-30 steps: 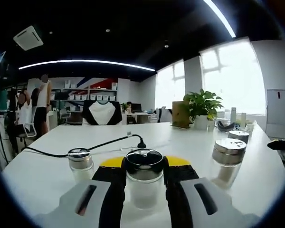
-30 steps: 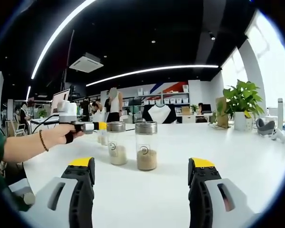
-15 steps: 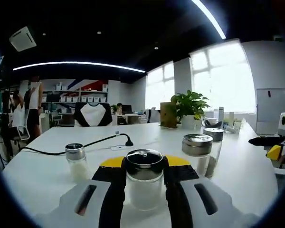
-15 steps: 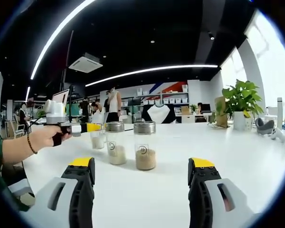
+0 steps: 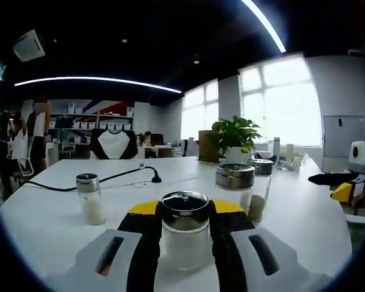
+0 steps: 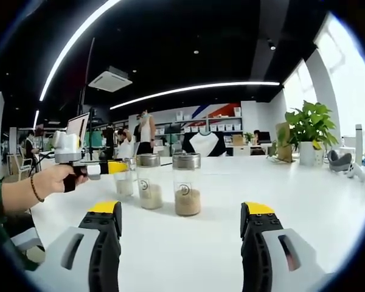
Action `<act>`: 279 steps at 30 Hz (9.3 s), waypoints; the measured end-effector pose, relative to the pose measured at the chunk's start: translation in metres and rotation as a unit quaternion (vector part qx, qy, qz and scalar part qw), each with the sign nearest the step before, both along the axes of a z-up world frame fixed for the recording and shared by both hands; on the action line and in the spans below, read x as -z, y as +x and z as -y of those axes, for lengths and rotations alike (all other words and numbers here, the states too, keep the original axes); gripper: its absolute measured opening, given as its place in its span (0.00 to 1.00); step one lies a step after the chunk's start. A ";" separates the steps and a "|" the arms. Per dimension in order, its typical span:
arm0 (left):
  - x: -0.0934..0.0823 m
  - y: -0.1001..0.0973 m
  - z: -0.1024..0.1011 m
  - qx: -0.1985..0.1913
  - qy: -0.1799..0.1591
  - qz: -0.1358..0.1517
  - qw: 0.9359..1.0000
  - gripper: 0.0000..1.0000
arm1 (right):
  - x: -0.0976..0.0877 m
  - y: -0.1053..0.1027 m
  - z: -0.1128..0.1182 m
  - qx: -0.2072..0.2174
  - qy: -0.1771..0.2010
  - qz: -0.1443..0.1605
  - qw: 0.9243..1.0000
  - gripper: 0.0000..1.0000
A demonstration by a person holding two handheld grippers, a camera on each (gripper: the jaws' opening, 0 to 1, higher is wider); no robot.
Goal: Rotate the seasoning bottle until the label or dispensing opening points toward the visible target arrow and the bottle remains upright within the marked orientation range
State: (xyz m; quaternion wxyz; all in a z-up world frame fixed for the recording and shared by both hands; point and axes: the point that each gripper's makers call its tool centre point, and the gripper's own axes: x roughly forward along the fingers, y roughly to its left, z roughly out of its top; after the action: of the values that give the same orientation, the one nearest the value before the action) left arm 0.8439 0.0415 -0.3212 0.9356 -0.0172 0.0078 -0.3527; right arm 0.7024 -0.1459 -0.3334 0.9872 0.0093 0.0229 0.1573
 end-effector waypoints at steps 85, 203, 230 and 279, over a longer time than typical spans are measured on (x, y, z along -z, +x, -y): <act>0.000 -0.010 0.006 0.228 -0.004 0.005 0.974 0.49 | 0.009 -0.003 0.007 -0.002 0.008 -0.019 1.000 0.80; 0.015 0.005 0.004 -0.038 0.052 -0.031 0.997 0.34 | 0.015 -0.002 0.007 -0.009 0.013 -0.013 1.000 0.88; 0.017 0.002 -0.001 -0.111 0.051 -0.036 0.992 0.34 | 0.015 0.002 0.001 -0.022 -0.001 -0.027 0.999 0.88; -0.006 -0.007 -0.019 0.312 -0.040 -0.046 0.948 0.53 | 0.017 -0.001 0.000 -0.021 0.001 -0.035 0.999 0.89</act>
State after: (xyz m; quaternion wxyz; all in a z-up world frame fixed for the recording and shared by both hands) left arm 0.8364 0.0606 -0.3153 0.7760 -0.0680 0.0416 -0.6257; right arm 0.7019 -0.1460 -0.3508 0.9823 0.0154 0.0577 0.1775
